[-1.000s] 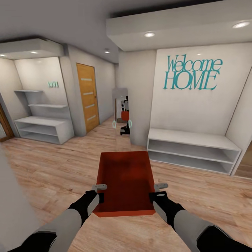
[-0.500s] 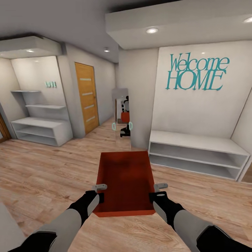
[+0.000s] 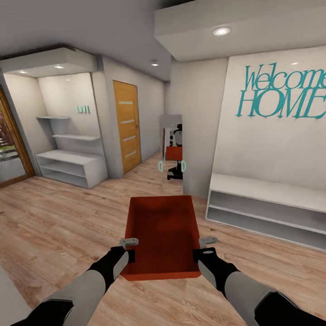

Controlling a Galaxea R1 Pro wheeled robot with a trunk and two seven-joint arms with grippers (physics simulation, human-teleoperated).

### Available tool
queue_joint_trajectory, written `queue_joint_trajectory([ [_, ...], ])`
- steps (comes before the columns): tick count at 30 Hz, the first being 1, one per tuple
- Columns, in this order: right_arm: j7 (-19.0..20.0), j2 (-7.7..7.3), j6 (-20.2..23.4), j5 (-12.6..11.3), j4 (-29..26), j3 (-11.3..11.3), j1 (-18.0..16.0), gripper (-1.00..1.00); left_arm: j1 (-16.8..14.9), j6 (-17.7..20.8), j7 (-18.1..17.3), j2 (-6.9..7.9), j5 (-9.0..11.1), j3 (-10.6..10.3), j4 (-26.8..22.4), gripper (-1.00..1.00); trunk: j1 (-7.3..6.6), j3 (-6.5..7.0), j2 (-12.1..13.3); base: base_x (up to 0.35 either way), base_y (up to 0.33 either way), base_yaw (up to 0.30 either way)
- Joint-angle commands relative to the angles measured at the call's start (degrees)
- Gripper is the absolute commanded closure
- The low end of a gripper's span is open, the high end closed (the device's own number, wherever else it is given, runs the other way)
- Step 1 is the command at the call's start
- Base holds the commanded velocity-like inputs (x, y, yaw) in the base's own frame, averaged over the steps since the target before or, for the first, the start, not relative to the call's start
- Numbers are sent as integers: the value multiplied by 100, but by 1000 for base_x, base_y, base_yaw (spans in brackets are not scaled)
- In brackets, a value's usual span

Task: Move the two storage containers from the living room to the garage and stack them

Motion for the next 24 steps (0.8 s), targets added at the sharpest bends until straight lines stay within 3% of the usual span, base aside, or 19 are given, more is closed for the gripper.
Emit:
queue_joint_trajectory([
  [1, -51, -7, 42, -101, 7, 71, 1, 100, -2, 4, 117, 58, -200, -12, -28, 100, 5, -2, -4, 322, 0, 213],
  [11, -50, -7, 42, -103, 7, 71, 1, 100, -2, 4, 117, 57, -200, -12, -28, 100, 5, -2, -4, 322, 0, 191],
  [24, -50, -7, 42, -101, 7, 71, 2, 100, -2, 4, 117, 61, -200, -12, -28, 100, 5, -2, -4, 322, 0, 12],
])
